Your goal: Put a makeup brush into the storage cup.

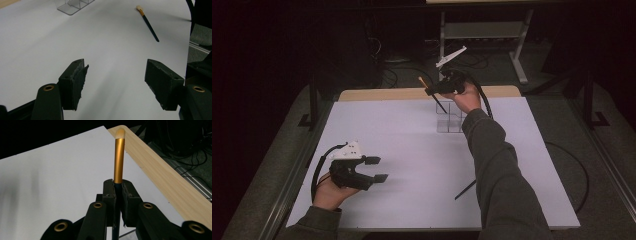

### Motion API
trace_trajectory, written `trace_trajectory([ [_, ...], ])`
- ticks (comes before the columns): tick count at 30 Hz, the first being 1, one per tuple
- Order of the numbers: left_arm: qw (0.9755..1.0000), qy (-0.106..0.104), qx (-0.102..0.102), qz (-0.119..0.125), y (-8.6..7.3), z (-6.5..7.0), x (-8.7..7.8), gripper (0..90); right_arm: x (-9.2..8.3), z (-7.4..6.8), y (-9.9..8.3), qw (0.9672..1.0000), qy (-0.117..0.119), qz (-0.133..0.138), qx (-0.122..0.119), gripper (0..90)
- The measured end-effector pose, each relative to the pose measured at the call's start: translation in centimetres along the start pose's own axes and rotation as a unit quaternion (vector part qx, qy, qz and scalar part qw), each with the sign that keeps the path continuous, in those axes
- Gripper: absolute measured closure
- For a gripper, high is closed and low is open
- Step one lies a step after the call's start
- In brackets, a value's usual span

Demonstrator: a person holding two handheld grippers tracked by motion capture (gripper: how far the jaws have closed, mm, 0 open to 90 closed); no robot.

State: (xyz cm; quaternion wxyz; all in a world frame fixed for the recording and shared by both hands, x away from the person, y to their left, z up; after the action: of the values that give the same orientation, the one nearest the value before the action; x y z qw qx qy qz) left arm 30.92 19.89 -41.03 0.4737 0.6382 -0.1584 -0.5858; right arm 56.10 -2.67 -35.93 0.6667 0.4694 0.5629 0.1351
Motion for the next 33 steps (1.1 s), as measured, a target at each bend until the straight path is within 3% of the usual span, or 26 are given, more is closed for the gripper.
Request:
trace_trajectory([
  [13, 1.0000, -0.001, -0.001, 0.000, -0.1, 0.1, 0.1, 32.2, -0.4, 0.0, -0.5, 0.9999, -0.008, -0.006, -0.010, 81.7],
  [18, 1.0000, -0.002, 0.002, -0.003, -0.1, 0.1, 0.3, 32.2, -0.7, -0.4, -0.5, 1.0000, -0.005, -0.005, 0.003, 81.7],
  [19, 1.0000, -0.001, 0.003, -0.006, -0.2, 0.1, 0.3, 32.2, -0.7, -0.3, -0.5, 1.0000, -0.005, -0.003, -0.006, 81.7],
  [24, 1.0000, -0.001, 0.000, -0.006, -0.3, 0.1, 0.3, 32.2, -1.0, -0.8, -0.6, 0.9999, -0.008, -0.010, -0.005, 81.6],
  [33, 0.9999, 0.001, 0.004, -0.011, -0.4, 0.2, 0.5, 31.6, -1.5, -0.8, -1.4, 0.9996, -0.023, -0.010, -0.010, 81.6],
])
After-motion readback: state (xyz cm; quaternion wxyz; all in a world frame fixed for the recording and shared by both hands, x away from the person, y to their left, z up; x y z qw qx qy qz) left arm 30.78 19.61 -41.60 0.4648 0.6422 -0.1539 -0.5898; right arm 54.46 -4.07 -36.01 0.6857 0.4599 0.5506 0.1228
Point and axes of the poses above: each handheld gripper's, and its own axes: x roughly forward along the jaws, y roughly out of its top, z roughly to its right, the point moved 7 cm from there along x, roughly forward along the jaws, and after that the axes turned 4 degrees about -y, right-handed, at the moved point
